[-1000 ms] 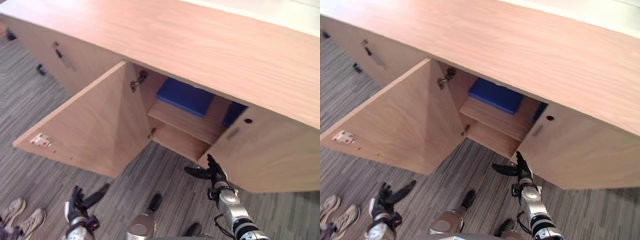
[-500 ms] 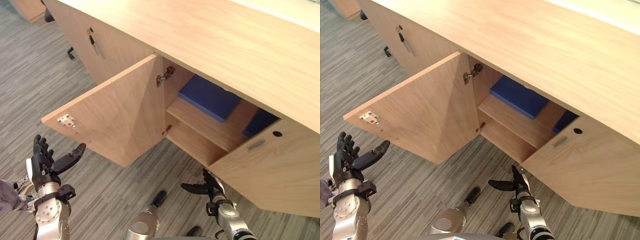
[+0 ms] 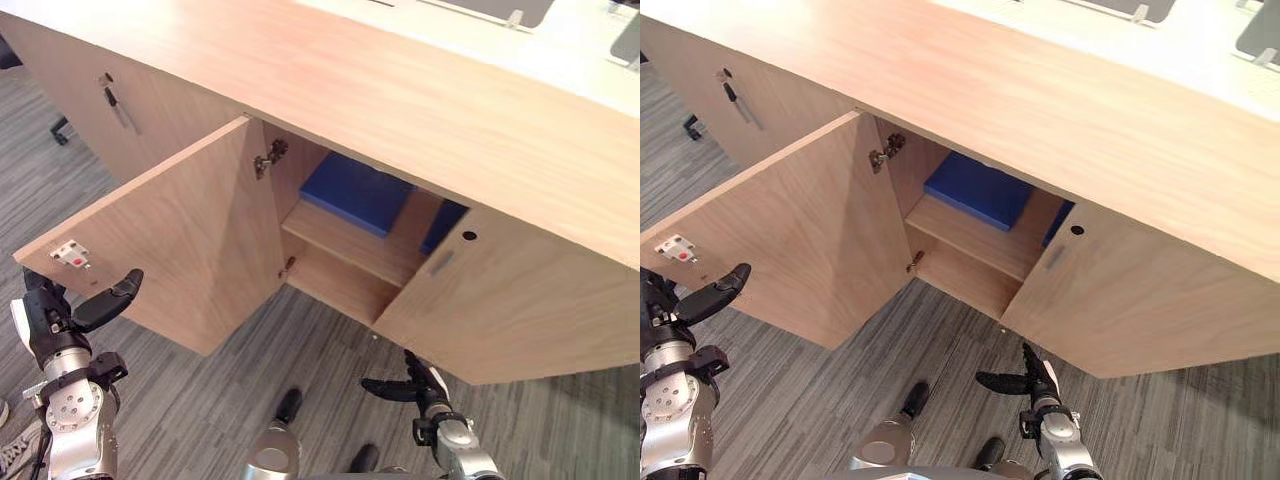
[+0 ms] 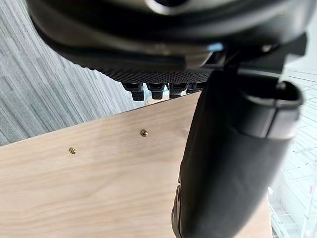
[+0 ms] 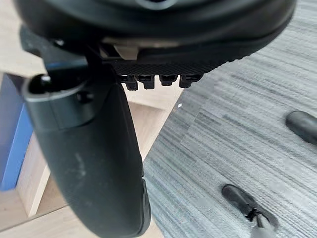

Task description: Walk over to the cabinet, pick up the folder, carry it to the office cabinet, place the folder inside the office cabinet, then close the office cabinet door

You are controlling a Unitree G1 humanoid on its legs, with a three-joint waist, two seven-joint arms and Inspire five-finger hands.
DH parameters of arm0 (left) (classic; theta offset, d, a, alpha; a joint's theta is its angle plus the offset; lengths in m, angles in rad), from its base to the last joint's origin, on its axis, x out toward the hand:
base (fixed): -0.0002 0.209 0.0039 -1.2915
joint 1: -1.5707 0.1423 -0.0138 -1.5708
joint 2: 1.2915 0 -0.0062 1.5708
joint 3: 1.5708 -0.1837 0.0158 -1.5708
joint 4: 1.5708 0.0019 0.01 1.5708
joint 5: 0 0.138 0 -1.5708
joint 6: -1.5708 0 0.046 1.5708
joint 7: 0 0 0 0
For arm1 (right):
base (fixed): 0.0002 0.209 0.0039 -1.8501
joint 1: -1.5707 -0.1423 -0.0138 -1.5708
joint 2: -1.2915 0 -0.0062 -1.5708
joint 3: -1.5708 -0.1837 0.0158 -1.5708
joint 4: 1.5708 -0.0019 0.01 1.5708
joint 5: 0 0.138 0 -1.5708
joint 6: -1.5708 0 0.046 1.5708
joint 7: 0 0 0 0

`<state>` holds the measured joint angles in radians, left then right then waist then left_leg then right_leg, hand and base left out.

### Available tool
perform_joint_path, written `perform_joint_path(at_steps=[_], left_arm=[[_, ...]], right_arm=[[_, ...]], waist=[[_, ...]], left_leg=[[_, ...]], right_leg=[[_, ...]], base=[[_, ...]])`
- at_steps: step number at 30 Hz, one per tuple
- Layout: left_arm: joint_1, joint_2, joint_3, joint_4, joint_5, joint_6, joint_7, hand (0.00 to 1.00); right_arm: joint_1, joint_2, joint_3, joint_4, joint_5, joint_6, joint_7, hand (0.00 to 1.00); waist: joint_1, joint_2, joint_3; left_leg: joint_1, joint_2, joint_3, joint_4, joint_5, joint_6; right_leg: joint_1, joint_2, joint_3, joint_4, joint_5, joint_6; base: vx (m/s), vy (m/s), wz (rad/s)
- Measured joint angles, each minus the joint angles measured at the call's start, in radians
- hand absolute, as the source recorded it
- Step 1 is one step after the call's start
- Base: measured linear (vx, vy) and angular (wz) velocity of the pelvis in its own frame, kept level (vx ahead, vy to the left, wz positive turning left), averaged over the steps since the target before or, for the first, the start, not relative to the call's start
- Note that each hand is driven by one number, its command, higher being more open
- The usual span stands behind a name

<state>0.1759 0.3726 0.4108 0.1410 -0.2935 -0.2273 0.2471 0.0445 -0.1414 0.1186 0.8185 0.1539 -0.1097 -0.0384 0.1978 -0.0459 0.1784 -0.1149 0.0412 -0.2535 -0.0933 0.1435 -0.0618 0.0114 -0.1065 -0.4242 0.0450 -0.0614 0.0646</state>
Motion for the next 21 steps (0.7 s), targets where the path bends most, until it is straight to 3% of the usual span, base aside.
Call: perform_joint_path(at_steps=[2, 3, 7, 11, 14, 16, 18, 20, 21], left_arm=[[0.062, -0.057, -0.014, -0.065, 0.0, -0.018, 0.0, 1.0], [0.144, -0.112, -0.051, -0.132, -0.001, -0.041, -0.005, 1.0], [0.301, -0.172, -0.181, -0.188, -0.013, -0.06, -0.034, 1.0], [0.406, -0.198, -0.355, -0.125, -0.043, 0.024, -0.119, 1.0], [0.41, -0.194, -0.462, -0.077, -0.042, 0.065, -0.193, 1.0], [0.399, -0.192, -0.538, -0.058, -0.027, 0.073, -0.231, 1.0], [0.338, -0.181, -0.613, -0.046, 0.002, 0.1, -0.254, 1.0], [0.224, -0.176, -0.655, -0.017, 0.026, 0.115, -0.254, 1.0], [0.115, -0.177, -0.674, 0.028, 0.046, 0.117, -0.249, 1.0]], right_arm=[[0.015, 0.009, -0.01, 0.0, 0.0, 0.007, 0.0, 1.0], [0.029, 0.026, -0.04, 0.0, 0.0, 0.011, 0.0, 1.0], [0.051, 0.047, -0.081, 0.002, -0.001, 0.017, 0.0, 1.0], [0.045, 0.062, -0.122, 0.001, 0.0, 0.019, -0.005, 1.0], [0.043, 0.069, -0.137, -0.001, 0.0, 0.018, -0.006, 1.0], [0.033, 0.074, -0.134, -0.002, -0.001, 0.018, -0.005, 1.0], [0.016, 0.077, -0.127, -0.003, -0.001, 0.018, -0.006, 1.0], [0.003, 0.077, -0.11, -0.005, -0.002, 0.018, -0.007, 1.0], [0.003, 0.076, -0.109, -0.01, -0.004, 0.018, -0.008, 1.0]], waist=[[-0.012, 0.0, -0.001], [-0.016, 0.002, -0.003], [-0.016, 0.016, -0.01], [-0.021, 0.031, -0.012], [-0.032, 0.036, -0.01], [-0.061, 0.039, -0.009], [-0.102, 0.044, -0.008], [-0.134, 0.042, -0.007], [-0.158, 0.043, -0.006]], left_leg=[[-0.002, 0.006, 0.024, 0.0, 0.004, 0.001], [-0.005, 0.001, 0.029, 0.0, 0.005, 0.001], [-0.006, -0.009, 0.048, 0.001, 0.008, 0.003], [-0.013, -0.015, 0.072, 0.001, 0.012, 0.004], [-0.018, -0.013, 0.104, 0.005, 0.01, 0.008], [-0.018, -0.008, 0.149, 0.005, 0.009, 0.01], [-0.019, 0.003, 0.219, 0.006, 0.005, 0.011], [-0.023, 0.014, 0.287, 0.006, 0.0, 0.014], [-0.024, 0.017, 0.325, 0.006, -0.003, 0.015]], right_leg=[[-0.002, 0.0, 0.016, 0.001, 0.0, 0.001], [-0.013, -0.001, 0.04, 0.001, 0.001, 0.003], [-0.015, -0.015, 0.044, 0.002, 0.005, 0.015], [-0.039, -0.02, 0.086, 0.01, 0.007, 0.02], [-0.069, -0.019, 0.132, 0.026, 0.007, 0.02], [-0.1, -0.014, 0.186, 0.041, 0.007, 0.02], [-0.144, -0.003, 0.262, 0.049, 0.016, 0.022], [-0.181, 0.008, 0.327, 0.046, 0.04, 0.017], [-0.195, 0.013, 0.359, 0.035, 0.066, 0.015]], base=[[-0.06, 0.025, 0.03], [0.0, 0.0, 0.0], [0.0, 0.042, 0.01], [0.0, 0.041, -0.14], [0.0, 0.02, -0.33], [-0.02, 0.016, -0.72], [-0.03, 0.011, -1.04], [-0.02, 0.013, -1.02], [-0.01, 0.014, -0.95]])
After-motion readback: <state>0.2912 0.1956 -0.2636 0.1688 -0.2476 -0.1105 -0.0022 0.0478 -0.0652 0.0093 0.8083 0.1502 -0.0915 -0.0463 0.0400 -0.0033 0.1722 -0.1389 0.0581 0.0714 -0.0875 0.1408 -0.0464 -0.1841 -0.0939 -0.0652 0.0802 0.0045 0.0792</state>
